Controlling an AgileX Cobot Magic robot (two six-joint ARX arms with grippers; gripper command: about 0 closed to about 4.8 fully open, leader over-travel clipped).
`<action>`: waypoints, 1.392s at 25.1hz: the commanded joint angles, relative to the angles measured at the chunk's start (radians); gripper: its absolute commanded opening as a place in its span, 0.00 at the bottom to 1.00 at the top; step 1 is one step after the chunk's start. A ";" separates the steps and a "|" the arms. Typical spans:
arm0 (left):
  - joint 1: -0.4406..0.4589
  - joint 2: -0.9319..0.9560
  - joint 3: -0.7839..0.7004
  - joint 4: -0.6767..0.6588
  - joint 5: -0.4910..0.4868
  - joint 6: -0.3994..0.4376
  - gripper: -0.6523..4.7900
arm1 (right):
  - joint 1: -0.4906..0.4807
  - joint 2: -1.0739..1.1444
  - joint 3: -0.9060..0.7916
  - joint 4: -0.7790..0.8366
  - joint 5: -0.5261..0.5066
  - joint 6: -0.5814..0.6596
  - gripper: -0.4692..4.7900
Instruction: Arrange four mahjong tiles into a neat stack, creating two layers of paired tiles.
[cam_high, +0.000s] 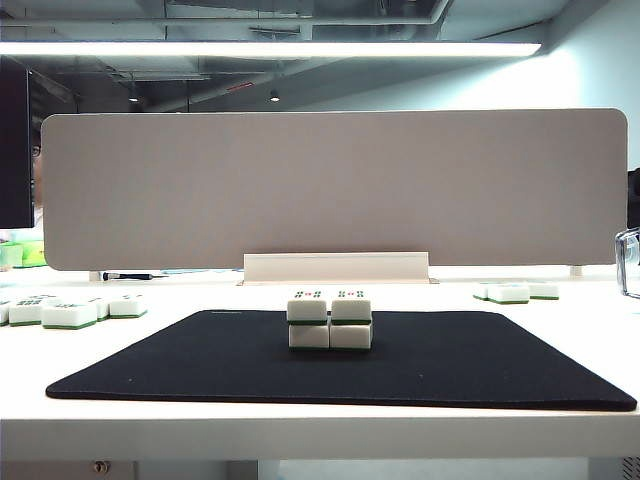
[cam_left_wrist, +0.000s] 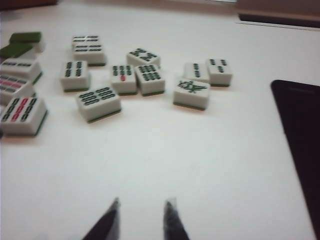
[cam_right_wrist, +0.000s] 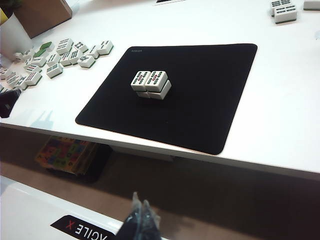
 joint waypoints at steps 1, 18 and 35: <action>0.024 -0.047 0.004 -0.031 0.004 -0.021 0.32 | 0.000 -0.012 0.003 0.010 -0.002 -0.003 0.09; 0.026 -0.191 0.004 -0.106 0.112 0.008 0.32 | 0.000 -0.012 0.003 0.010 -0.002 -0.003 0.09; 0.026 -0.191 0.004 -0.106 0.112 0.008 0.32 | 0.000 -0.012 0.003 0.010 -0.002 -0.003 0.09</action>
